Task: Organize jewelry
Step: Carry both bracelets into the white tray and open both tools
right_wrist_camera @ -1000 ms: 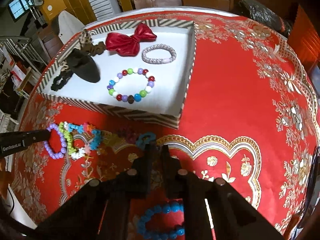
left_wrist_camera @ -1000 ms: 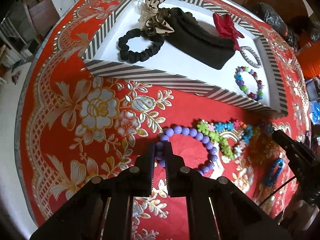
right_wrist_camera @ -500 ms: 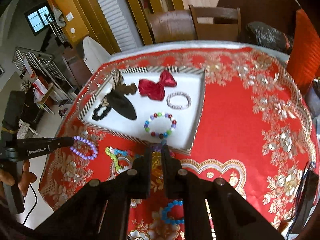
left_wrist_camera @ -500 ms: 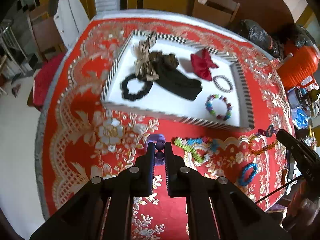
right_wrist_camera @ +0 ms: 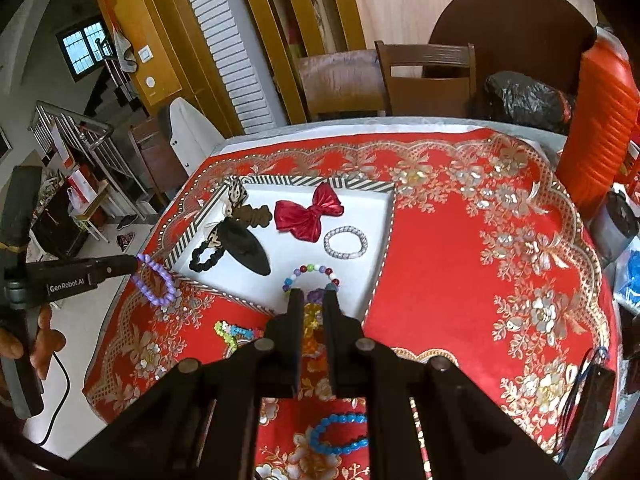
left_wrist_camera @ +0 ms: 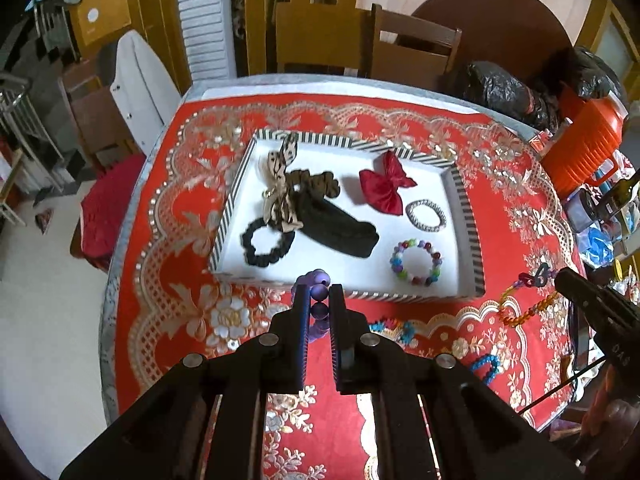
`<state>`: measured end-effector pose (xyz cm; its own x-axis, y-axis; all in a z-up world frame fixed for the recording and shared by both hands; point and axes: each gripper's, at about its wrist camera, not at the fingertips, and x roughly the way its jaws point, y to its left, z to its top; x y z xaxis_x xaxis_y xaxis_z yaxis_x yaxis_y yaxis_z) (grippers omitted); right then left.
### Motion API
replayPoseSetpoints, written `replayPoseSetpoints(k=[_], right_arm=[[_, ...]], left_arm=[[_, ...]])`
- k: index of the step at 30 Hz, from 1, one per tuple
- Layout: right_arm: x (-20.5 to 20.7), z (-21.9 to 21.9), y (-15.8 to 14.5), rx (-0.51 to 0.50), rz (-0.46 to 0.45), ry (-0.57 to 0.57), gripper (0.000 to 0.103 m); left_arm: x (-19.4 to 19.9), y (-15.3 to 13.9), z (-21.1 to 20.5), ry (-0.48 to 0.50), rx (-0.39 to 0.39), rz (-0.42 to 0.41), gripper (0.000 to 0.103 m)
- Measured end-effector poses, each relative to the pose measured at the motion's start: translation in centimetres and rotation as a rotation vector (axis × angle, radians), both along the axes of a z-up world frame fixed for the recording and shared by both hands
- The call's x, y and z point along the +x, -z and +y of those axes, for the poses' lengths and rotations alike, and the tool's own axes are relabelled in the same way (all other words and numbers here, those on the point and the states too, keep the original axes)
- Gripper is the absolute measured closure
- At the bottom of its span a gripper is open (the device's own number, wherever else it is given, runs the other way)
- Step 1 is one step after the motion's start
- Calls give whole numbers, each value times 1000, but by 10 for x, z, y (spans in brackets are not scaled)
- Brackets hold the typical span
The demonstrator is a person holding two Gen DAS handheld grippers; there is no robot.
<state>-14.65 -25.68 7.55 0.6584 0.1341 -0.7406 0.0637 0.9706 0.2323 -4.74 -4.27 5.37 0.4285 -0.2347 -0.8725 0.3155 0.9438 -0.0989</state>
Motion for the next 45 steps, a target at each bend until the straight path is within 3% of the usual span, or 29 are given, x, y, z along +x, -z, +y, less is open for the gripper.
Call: replayPoseSetpoints(k=[18, 26, 36, 45], right_arm=[[22, -2, 0, -6, 12, -18, 94], [47, -10, 2, -3, 20, -11, 94], [106, -22, 16, -7, 62, -1, 94], [189, -28, 39, 9, 94, 5, 94]], left_arm=[[17, 2, -13, 13, 29, -8, 103], [37, 14, -29, 29, 12, 37, 103], [68, 45, -52, 46, -92, 144, 103], [96, 97, -14, -61, -22, 227, 103]])
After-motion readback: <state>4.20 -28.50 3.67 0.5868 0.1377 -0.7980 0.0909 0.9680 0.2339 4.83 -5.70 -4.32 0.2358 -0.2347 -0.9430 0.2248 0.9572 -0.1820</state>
